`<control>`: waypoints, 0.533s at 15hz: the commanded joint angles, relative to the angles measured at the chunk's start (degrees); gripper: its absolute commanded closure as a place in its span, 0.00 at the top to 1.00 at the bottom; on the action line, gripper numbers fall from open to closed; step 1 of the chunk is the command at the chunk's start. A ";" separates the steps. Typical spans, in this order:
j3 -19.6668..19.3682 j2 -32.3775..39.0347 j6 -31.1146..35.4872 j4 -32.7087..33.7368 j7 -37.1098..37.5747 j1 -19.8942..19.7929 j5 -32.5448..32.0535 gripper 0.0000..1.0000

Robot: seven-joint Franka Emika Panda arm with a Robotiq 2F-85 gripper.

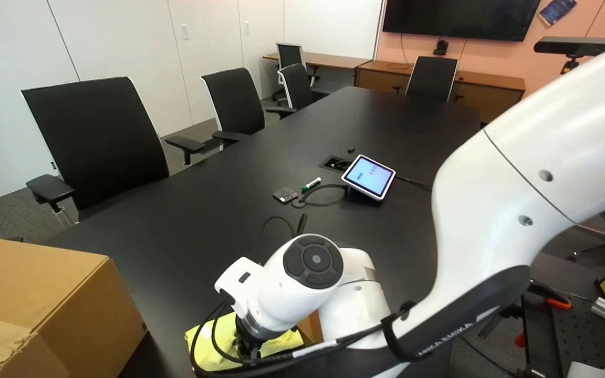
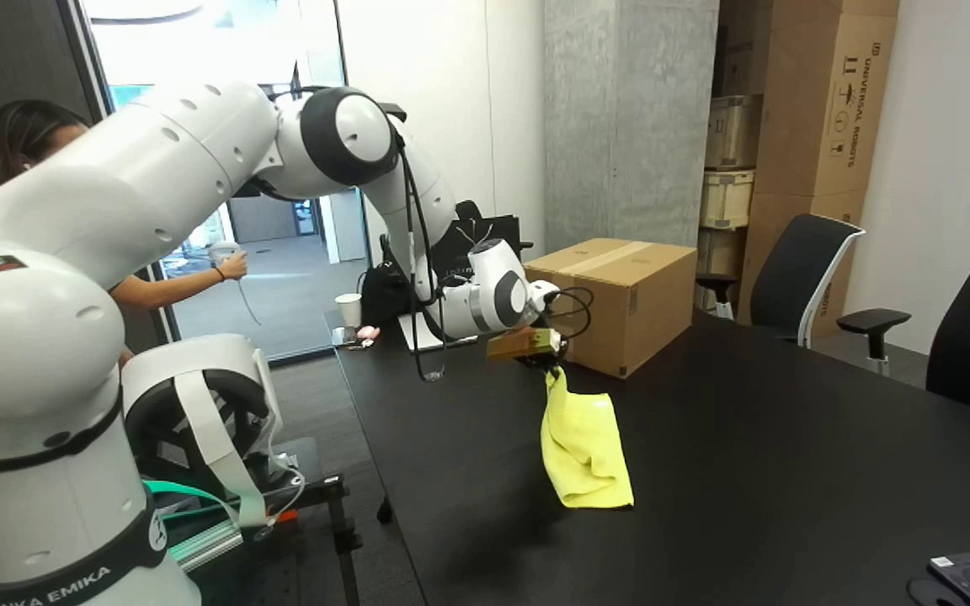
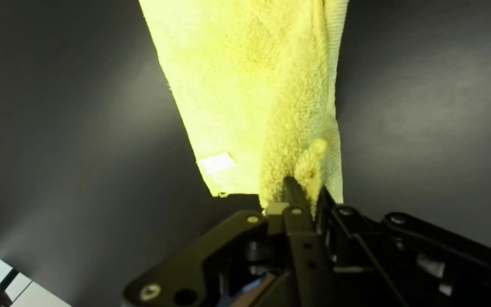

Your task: Fold the yellow towel in half from bottom to top

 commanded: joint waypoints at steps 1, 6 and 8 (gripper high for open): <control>3.59 6.93 -2.55 13.59 -3.28 -5.80 -0.41 0.20; -1.63 14.57 -6.63 26.41 3.75 -7.04 1.10 0.60; -1.37 16.50 -10.59 31.22 5.24 -9.19 1.90 0.76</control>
